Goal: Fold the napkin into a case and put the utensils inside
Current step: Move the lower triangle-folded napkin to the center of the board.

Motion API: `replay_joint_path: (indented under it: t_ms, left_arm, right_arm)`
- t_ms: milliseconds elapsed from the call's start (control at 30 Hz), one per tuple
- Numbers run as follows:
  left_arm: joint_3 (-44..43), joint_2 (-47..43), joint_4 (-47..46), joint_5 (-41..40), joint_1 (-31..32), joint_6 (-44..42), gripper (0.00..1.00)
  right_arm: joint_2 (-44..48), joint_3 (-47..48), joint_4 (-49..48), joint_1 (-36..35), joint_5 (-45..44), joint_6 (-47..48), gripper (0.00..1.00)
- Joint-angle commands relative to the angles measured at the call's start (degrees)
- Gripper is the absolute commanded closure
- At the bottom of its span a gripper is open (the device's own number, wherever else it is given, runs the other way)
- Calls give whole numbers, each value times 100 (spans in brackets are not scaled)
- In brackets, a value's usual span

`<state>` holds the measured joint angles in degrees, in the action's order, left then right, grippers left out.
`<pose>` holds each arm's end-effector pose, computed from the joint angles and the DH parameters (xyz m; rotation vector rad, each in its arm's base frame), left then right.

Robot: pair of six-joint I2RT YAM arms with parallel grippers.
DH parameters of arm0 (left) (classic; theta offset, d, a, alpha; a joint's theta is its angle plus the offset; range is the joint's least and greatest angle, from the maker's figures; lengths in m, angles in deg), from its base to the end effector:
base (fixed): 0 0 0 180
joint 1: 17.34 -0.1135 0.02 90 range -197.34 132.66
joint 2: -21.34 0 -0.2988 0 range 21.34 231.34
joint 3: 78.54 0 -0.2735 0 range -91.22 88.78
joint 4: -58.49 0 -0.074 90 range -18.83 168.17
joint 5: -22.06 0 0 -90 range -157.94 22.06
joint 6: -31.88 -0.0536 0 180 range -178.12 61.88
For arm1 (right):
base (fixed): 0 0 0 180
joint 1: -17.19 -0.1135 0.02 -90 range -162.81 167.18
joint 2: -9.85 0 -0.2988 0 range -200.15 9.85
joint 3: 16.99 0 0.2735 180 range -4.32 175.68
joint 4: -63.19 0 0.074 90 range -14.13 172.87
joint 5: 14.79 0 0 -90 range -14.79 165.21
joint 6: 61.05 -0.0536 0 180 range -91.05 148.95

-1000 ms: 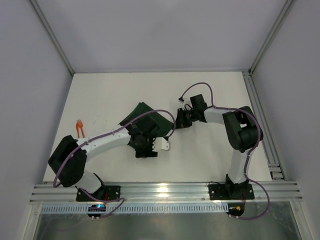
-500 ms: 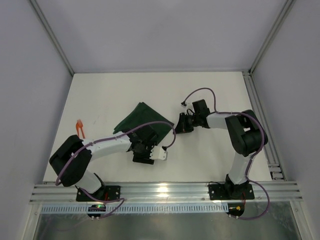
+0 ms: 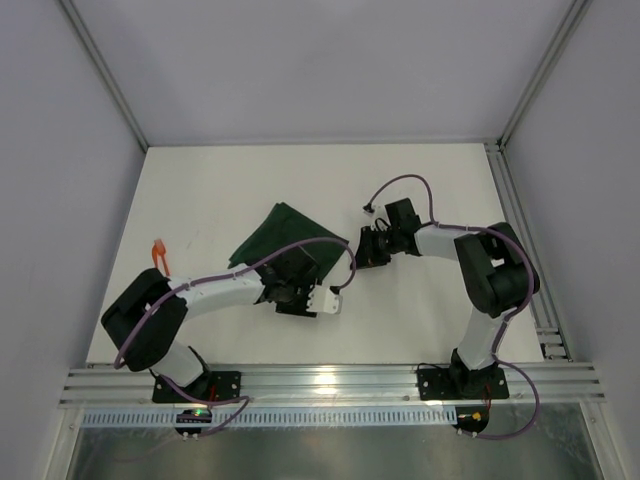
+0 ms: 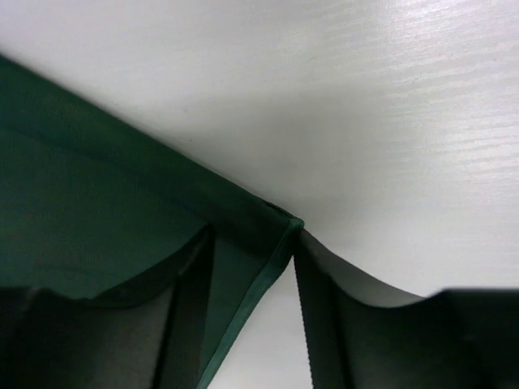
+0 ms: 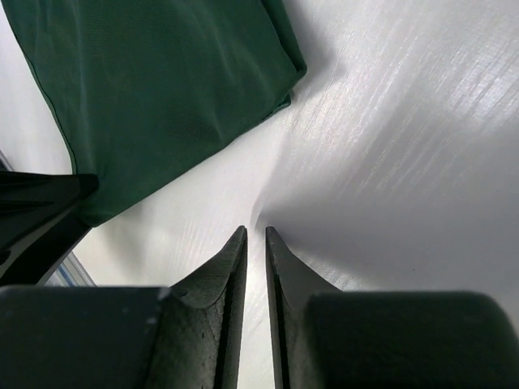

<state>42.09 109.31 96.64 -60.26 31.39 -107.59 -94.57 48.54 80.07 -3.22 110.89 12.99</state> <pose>0.1923 -0.2300 0.1644 2.0879 1.7588 -0.1796 0.3391 0.1595 0.1340 -0.3554 2.5663 1.0361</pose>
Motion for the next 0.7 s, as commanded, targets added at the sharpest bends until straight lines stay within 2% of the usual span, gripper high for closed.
replay_joint_path:
  t_ms: [0,33,100,133,233,267,333,400,467,500,600,667]
  left_arm:
    - [108,274,-34,260,14,25,56]
    - [117,274,1,251,14,17,65]
    - [143,204,176,251,14,-106,74]
    - [213,178,212,243,14,-159,83]
    - [345,-33,414,207,5,-396,97]
    - [406,-77,475,216,-21,-483,100]
    - [442,-183,677,251,-91,-537,100]
    - [425,-227,862,269,-197,-625,94]
    - [337,-245,1204,278,-215,-642,70]
    - [302,-245,1310,286,-215,-582,53]
    - [127,-350,1618,313,-215,-415,43]
    - [12,-586,1863,453,-258,-318,43]
  right_arm:
    - [343,242,361,-8,-246,286,80]
    - [387,277,431,-8,-281,348,79]
    - [457,444,686,-16,-474,454,75]
    - [493,505,756,-16,-553,558,70]
    - [388,874,976,-8,-799,717,59]
    - [327,1101,1029,-16,-826,726,59]
    - [169,1340,1030,-16,-773,718,55]
    - [-121,1709,959,-25,-721,648,51]
    - [-515,2157,968,-60,-580,604,47]
    - [-666,2332,1011,-104,-545,612,47]
    - [-1279,3088,1301,-341,-501,735,46]
    - [-1553,3509,1424,-490,-492,762,46]
